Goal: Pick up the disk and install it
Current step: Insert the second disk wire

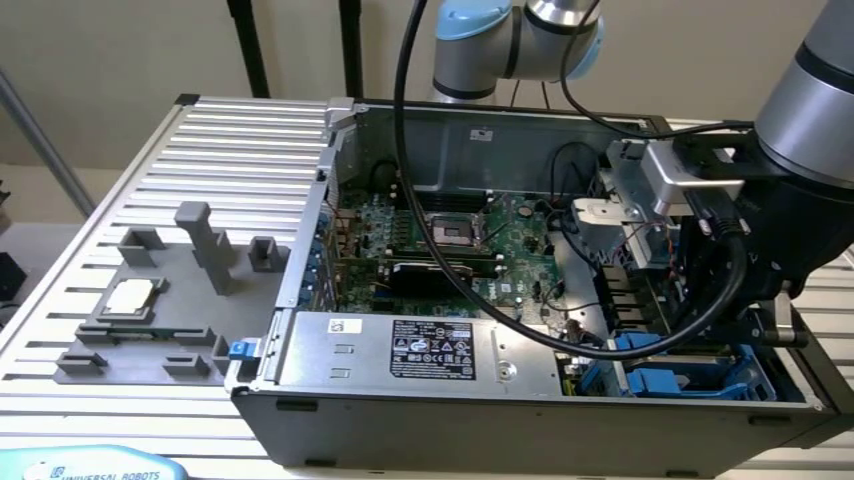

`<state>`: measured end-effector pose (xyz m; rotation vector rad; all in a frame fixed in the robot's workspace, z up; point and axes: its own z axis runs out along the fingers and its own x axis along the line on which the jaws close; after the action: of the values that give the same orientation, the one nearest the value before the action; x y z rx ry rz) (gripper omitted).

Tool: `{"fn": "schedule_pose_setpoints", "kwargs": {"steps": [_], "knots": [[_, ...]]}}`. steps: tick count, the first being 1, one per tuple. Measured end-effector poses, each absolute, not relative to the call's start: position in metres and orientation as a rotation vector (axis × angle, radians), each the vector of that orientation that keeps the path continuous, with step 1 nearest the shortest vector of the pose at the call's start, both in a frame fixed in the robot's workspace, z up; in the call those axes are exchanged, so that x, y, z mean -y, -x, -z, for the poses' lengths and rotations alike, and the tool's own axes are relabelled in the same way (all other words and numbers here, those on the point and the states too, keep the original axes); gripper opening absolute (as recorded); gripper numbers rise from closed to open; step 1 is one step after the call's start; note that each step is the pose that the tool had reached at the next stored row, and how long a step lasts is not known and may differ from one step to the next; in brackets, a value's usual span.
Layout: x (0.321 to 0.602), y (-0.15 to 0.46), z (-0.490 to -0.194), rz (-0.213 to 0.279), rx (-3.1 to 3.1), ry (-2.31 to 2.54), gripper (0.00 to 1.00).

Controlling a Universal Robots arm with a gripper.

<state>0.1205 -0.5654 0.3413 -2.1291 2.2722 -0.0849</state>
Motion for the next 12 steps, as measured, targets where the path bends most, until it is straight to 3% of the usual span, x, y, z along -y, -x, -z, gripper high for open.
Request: {"fn": "schedule_pose_setpoints", "kwargs": {"steps": [12], "knots": [[0.5655, -0.1199, -0.3442, 0.085, -2.272, 2.13, 0.16]]}}
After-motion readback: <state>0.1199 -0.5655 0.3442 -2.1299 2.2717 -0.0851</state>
